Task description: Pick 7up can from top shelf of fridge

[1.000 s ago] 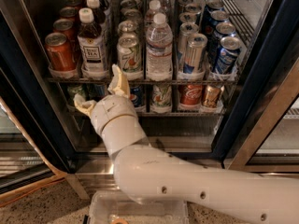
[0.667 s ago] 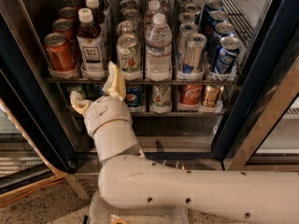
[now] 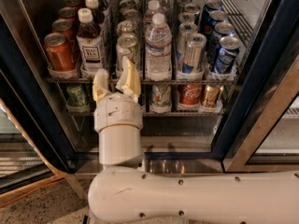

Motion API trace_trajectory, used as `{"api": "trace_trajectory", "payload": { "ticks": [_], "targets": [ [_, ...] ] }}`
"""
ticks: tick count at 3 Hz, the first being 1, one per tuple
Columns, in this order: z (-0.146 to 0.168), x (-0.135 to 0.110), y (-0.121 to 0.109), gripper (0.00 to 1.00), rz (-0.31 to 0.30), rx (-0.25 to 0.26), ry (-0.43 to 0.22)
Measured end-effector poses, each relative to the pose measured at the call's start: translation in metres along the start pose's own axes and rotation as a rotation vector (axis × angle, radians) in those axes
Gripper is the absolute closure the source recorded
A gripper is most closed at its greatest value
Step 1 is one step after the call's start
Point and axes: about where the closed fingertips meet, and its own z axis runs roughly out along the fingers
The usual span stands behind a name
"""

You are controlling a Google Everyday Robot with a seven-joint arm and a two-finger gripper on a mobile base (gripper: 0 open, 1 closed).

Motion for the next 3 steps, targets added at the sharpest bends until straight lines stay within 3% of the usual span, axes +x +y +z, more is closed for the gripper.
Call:
{"api": "trace_trajectory", "payload": {
  "ticks": [1,2,3],
  "targets": [
    [-0.009,0.007,-0.046,0.39,0.033,0.119,0.056],
    [-0.003,0.013,-0.087,0.3,0.109,0.131,0.171],
    [0.008,0.034,-0.127,0.21,0.211,0.052,0.289]
  ]
}}
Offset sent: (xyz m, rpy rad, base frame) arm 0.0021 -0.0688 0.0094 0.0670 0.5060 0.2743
